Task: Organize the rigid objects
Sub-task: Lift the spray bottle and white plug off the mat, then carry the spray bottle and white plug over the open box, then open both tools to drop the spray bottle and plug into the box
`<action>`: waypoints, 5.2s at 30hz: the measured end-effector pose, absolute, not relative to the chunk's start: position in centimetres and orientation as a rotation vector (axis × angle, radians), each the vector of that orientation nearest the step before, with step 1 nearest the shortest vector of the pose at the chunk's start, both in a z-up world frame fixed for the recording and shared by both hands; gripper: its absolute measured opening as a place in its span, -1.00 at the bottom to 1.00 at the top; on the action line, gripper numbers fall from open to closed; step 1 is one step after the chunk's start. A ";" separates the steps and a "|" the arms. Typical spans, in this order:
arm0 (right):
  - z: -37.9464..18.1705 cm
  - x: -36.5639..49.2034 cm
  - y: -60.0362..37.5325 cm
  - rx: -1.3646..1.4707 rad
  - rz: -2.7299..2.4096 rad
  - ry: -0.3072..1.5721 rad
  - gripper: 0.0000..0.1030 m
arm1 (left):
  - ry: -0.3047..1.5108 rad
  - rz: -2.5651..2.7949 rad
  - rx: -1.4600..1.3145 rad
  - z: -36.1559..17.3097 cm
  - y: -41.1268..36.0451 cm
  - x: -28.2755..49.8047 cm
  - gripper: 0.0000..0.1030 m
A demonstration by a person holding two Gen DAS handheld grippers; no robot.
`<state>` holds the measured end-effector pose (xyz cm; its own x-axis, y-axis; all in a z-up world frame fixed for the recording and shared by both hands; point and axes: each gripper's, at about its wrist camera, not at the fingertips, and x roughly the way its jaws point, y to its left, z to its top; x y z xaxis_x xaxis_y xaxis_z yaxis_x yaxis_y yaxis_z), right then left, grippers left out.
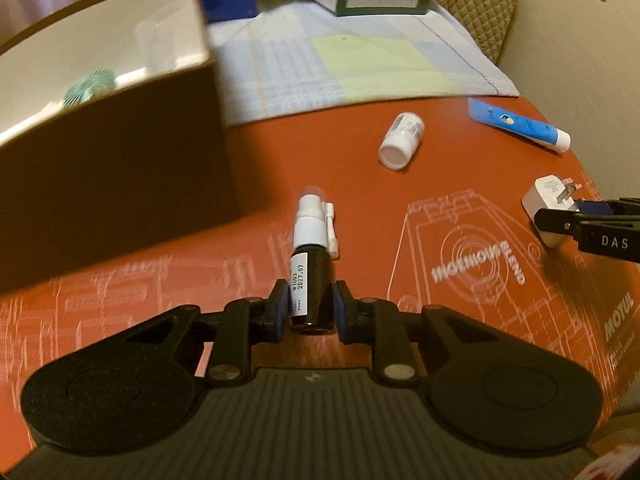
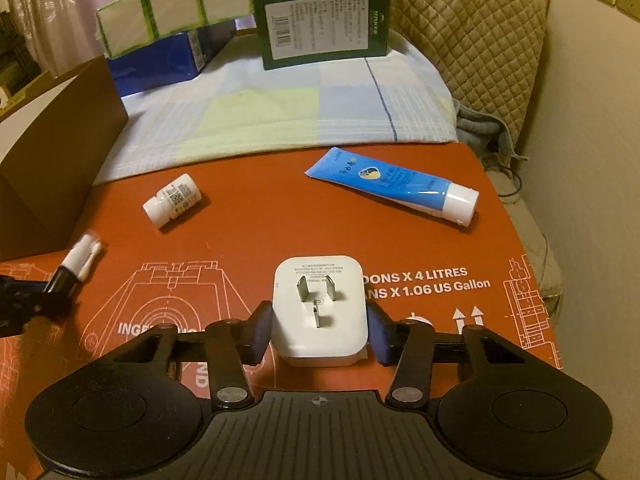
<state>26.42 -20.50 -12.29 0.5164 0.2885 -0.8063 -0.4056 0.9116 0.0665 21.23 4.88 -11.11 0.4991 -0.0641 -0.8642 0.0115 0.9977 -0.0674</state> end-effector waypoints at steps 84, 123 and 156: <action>-5.5 19.4 -9.5 -0.224 0.890 0.873 -0.11 | 0.842 -0.031 -0.196 -1.4 11.7 13.5 -0.63; -4.5 28.0 10.1 -0.348 0.944 0.815 -0.11 | 0.741 0.201 -0.195 2.1 28.5 20.9 -0.63; -7.2 30.5 13.7 -0.436 0.863 0.833 -0.11 | 0.849 0.219 -0.246 -2.1 31.8 25.0 -0.26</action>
<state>30.49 13.70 -7.22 0.3731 0.4894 -0.7882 -0.8054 0.5925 -0.0134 24.98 31.79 -2.12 0.6415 0.0926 -0.7615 -0.2877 0.9493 -0.1269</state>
